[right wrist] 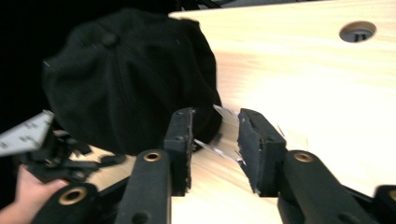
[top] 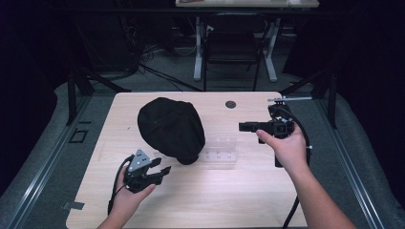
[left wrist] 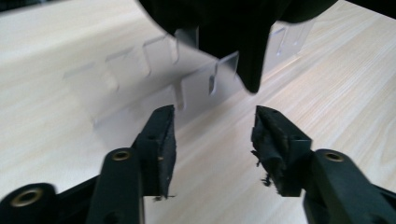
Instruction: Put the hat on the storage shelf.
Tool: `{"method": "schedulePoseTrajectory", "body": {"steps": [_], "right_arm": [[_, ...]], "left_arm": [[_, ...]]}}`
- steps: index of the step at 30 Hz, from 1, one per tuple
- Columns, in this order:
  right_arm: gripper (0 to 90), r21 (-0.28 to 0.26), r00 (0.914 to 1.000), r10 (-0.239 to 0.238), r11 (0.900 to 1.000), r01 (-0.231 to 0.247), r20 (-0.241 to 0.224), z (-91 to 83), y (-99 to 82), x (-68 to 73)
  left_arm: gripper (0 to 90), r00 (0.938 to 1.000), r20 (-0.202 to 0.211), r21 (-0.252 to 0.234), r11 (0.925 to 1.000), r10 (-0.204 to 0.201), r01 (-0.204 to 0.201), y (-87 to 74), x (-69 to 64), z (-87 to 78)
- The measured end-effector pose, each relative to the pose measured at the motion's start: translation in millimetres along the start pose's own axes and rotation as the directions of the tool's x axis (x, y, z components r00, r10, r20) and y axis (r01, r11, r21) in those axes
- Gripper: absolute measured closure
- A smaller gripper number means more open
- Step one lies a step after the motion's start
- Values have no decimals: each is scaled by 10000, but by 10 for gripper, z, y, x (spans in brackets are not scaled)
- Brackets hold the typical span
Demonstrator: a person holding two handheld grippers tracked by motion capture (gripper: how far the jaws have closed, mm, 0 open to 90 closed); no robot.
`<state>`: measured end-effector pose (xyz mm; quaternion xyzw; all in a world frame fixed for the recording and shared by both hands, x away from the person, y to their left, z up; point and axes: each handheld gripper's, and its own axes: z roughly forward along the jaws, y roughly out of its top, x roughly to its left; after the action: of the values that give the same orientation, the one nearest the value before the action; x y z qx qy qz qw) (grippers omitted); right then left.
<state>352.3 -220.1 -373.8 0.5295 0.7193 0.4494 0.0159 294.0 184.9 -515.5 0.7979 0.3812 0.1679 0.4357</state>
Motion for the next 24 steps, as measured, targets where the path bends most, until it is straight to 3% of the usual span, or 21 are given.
{"method": "schedulePoseTrajectory", "body": {"steps": [2,5,7,8,10,11,12,13,14,16,18,21,22,24], "right_arm": [[612,106,10000,-54,9999,54,41,11,-36,-14],[592,81,9981,-410,9991,407,452,29,-145,-38],[578,192,9929,-741,9972,726,927,40,-213,-40],[568,-10,9891,-970,9952,977,1107,47,-257,-39],[565,19,9869,-1125,9936,1130,1157,58,-329,-46],[562,46,9855,-1122,9936,1125,1270,67,-367,-40],[556,-92,9782,-1395,9897,1426,1538,85,-449,-50],[556,-92,9782,-1395,9897,1426,1538,85,-449,-50],[556,-36,9704,-1614,9863,1647,1795,106,-528,-61],[556,-17,9685,-1642,9859,1674,1870,117,-567,-66],[552,52,9579,-1880,9815,1914,2170,153,-678,-73],[551,76,9537,-2004,9790,2039,2242,161,-744,-79],[544,-40,9486,-2059,9770,2131,2405,169,-810,-86],[541,-134,9524,-1960,9787,2047,2337,184,-871,-106]], "left_arm": [[456,9999,-26,135,9998,-122,122,-26,23,-17],[433,9991,-207,61,9993,-369,370,-97,94,-61],[427,9982,-279,-81,9986,-529,527,-134,146,-78],[424,9977,-314,-128,9982,-594,591,-149,167,-81],[425,9968,-472,-154,9978,-647,640,-171,205,-82],[424,9962,-569,-172,9978,-652,644,-181,219,-84],[444,9959,-625,-257,9977,-649,634,-202,240,-84],[450,9959,-625,-257,9977,-649,634,-202,240,-84],[452,9958,-672,-303,9977,-625,606,-212,245,-80],[455,9954,-724,-225,9979,-628,613,-230,250,-69],[457,9950,-782,-190,9980,-615,602,-251,245,-49],[463,9948,-856,-188,9983,-559,545,-261,240,-37],[463,9949,-868,-157,9986,-520,508,-268,243,-35],[465,9947,-868,-127,9985,-545,536,-276,247,-26]]}}
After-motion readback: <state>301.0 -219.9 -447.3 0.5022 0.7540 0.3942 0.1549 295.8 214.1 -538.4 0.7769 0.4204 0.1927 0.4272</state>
